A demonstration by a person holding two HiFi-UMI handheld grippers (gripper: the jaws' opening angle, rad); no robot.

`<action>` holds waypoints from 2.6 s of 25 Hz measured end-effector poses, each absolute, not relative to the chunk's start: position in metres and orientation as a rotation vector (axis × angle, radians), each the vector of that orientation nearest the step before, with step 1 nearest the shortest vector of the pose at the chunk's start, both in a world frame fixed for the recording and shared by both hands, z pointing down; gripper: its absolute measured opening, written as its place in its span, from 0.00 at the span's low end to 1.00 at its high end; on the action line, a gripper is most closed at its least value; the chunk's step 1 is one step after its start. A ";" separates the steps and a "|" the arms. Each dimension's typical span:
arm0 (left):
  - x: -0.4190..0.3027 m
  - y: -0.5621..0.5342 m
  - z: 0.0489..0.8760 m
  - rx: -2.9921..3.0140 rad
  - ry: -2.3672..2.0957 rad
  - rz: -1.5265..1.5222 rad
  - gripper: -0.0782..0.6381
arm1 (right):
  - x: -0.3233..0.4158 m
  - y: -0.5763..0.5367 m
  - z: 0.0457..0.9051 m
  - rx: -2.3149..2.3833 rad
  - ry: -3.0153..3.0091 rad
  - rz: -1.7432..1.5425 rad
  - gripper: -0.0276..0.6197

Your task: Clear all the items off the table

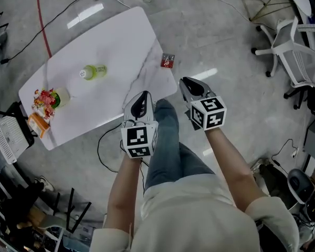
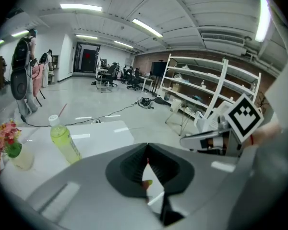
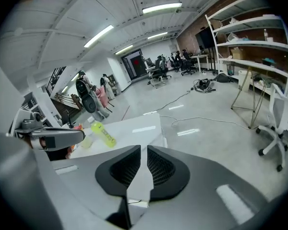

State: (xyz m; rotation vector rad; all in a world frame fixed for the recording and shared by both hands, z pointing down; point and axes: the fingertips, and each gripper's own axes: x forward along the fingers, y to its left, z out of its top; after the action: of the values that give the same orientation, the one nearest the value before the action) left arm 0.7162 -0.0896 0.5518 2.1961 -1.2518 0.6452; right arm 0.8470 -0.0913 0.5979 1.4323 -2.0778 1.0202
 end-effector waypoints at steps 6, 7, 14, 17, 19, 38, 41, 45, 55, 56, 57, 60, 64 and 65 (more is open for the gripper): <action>0.723 -0.110 0.589 2.181 -1.219 0.680 0.12 | 0.855 -0.111 0.653 1.458 -2.012 1.096 0.12; 0.724 -0.114 0.595 2.176 -1.215 0.687 0.12 | 0.855 -0.114 0.662 1.457 -2.001 1.107 0.13; 0.724 -0.137 0.631 2.141 -1.205 0.714 0.12 | 0.857 -0.132 0.707 1.444 -1.956 1.190 0.14; 0.726 -0.146 0.641 2.132 -1.200 0.713 0.12 | 0.858 -0.140 0.722 1.436 -1.943 1.212 0.15; 0.727 -0.149 0.647 2.127 -1.196 0.714 0.12 | 0.858 -0.143 0.731 1.431 -1.935 1.226 0.16; 0.719 -0.171 0.701 2.052 -1.193 0.751 0.12 | 0.860 -0.169 0.805 1.410 -1.868 1.359 0.24; 0.717 -0.173 0.707 2.038 -1.195 0.752 0.12 | 0.861 -0.170 0.812 1.409 -1.859 1.379 0.24; 0.719 -0.177 0.708 2.039 -1.200 0.731 0.12 | 0.858 -0.172 0.815 1.396 -1.864 1.405 0.24; 0.711 -0.172 0.709 2.023 -1.207 0.731 0.12 | 0.846 -0.172 0.814 1.362 -1.903 1.516 0.23; 0.710 -0.171 0.710 2.023 -1.208 0.728 0.12 | 0.845 -0.172 0.814 1.356 -1.906 1.513 0.23; 0.710 -0.171 0.710 2.023 -1.209 0.727 0.12 | 0.844 -0.172 0.814 1.351 -1.909 1.505 0.23; 0.707 -0.170 0.710 2.019 -1.213 0.727 0.12 | 0.840 -0.171 0.812 1.320 -1.925 1.447 0.18; 0.705 -0.170 0.710 2.015 -1.220 0.725 0.12 | 0.838 -0.173 0.809 1.278 -1.936 1.287 0.12; 0.704 -0.169 0.709 2.016 -1.222 0.726 0.12 | 0.838 -0.173 0.808 1.274 -1.933 1.242 0.11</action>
State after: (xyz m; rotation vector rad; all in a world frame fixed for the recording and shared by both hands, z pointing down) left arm 0.7042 -0.1694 0.7092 2.0157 -1.2217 0.7262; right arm 0.8379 -0.1732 0.8076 1.2740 -1.9327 1.2421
